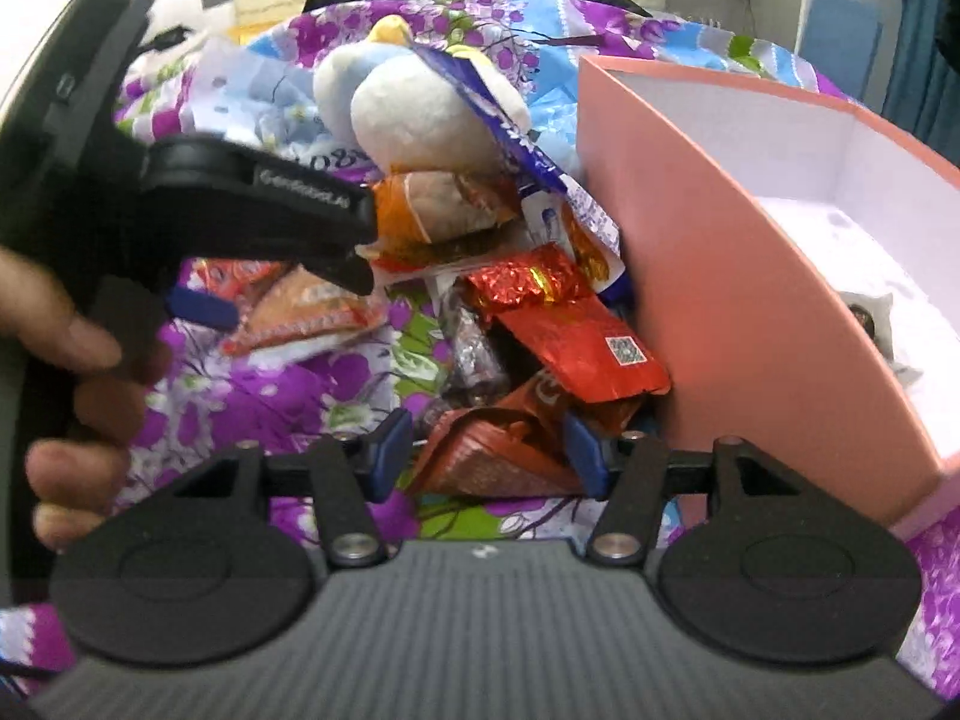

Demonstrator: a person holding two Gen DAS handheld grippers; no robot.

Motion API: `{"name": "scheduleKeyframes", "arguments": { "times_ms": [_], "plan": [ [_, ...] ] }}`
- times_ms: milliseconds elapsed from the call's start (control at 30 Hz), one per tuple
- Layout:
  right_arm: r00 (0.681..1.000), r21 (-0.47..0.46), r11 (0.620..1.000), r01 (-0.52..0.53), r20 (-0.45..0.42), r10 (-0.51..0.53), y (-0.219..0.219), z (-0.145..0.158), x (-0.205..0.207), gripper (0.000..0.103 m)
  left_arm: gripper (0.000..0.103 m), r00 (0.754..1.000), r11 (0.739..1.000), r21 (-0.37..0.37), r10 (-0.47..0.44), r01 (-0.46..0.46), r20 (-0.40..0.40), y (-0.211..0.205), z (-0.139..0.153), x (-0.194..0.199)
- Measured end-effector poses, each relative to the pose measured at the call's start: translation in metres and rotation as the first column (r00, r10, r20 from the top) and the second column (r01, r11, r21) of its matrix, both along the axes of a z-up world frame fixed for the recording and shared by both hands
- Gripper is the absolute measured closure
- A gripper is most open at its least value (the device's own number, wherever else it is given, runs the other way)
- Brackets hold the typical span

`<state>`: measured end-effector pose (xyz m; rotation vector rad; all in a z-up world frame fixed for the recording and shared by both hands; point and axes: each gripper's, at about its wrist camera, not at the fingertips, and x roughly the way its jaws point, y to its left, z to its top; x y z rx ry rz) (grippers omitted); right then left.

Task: Organize snacks
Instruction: 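Grasp the red-label snack bag with left gripper while right grasps brown foil wrapper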

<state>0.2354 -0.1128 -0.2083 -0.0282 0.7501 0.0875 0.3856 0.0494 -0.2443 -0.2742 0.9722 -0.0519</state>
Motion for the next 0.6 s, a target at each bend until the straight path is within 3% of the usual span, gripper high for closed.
{"name": "scheduleKeyframes", "arguments": {
  "times_ms": [233, 433, 533, 600],
  "plan": [
    [0.999, -0.014, 0.999, -0.048, -0.011, 0.048, -0.002, 0.004, -0.006, 0.059, 0.012, 0.999, 0.997, 0.080, -0.015, 0.018, -0.039, -0.014, -0.003, 0.007],
    [0.998, 0.031, 0.998, -0.063, -0.024, 0.064, -0.010, 0.010, -0.010, 0.062, 0.029, 0.997, 0.982, 0.176, -0.067, 0.074, -0.045, -0.028, -0.004, 0.003],
    [0.997, 0.047, 0.996, -0.075, -0.017, 0.076, -0.014, 0.016, -0.014, 0.063, 0.043, 0.997, 0.981, 0.181, -0.061, 0.068, -0.042, -0.026, 0.001, -0.002],
    [0.997, 0.055, 0.995, -0.079, -0.017, 0.080, -0.015, 0.018, -0.018, 0.063, 0.046, 0.997, 0.984, 0.167, -0.060, 0.065, -0.038, -0.022, 0.002, -0.005]
  ]
}}
